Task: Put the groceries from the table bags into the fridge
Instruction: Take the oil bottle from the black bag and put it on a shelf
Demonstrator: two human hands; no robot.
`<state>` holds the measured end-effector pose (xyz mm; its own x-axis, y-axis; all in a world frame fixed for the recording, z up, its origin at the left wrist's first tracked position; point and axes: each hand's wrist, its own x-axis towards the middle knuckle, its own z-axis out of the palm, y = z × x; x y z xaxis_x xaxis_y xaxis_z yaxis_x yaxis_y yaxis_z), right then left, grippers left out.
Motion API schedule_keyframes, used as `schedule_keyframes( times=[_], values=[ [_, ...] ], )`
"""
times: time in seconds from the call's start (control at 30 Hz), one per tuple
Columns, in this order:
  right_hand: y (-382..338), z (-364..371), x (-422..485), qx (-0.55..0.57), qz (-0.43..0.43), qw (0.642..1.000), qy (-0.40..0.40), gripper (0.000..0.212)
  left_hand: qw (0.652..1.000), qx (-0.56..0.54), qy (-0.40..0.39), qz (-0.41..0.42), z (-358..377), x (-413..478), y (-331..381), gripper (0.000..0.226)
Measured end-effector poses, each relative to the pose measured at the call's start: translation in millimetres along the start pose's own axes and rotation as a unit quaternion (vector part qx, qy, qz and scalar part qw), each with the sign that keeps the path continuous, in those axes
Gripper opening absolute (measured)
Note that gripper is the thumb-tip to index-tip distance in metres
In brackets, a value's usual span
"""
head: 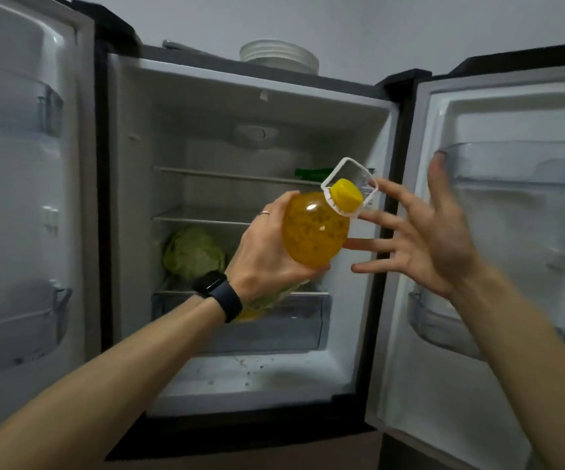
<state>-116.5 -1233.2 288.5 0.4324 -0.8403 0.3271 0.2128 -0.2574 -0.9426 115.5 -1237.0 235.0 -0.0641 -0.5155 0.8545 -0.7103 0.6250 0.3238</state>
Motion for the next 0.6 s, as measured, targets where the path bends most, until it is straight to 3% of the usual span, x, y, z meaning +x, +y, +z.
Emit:
schedule_keyframes(
  times=[0.17,0.27,0.37,0.5,0.6],
  values=[
    [0,-15,24,-0.074,-0.013,0.996,0.052,0.060,0.974,0.178,-0.036,0.132,31,41,-33,0.114],
    [17,-15,35,-0.169,-0.021,0.980,0.104,0.069,0.934,0.248,-0.047,0.254,50,59,-54,0.109],
    [45,-11,50,-0.260,-0.044,0.951,0.161,0.076,0.904,0.272,-0.043,0.328,68,73,-75,0.105],
    [77,-21,73,-0.314,-0.119,0.903,0.267,0.051,0.895,0.269,-0.035,0.355,95,88,-104,0.102],
    [90,-21,83,-0.319,-0.141,0.884,0.312,0.045,0.883,0.270,-0.019,0.384,107,105,-122,0.098]
  ],
)
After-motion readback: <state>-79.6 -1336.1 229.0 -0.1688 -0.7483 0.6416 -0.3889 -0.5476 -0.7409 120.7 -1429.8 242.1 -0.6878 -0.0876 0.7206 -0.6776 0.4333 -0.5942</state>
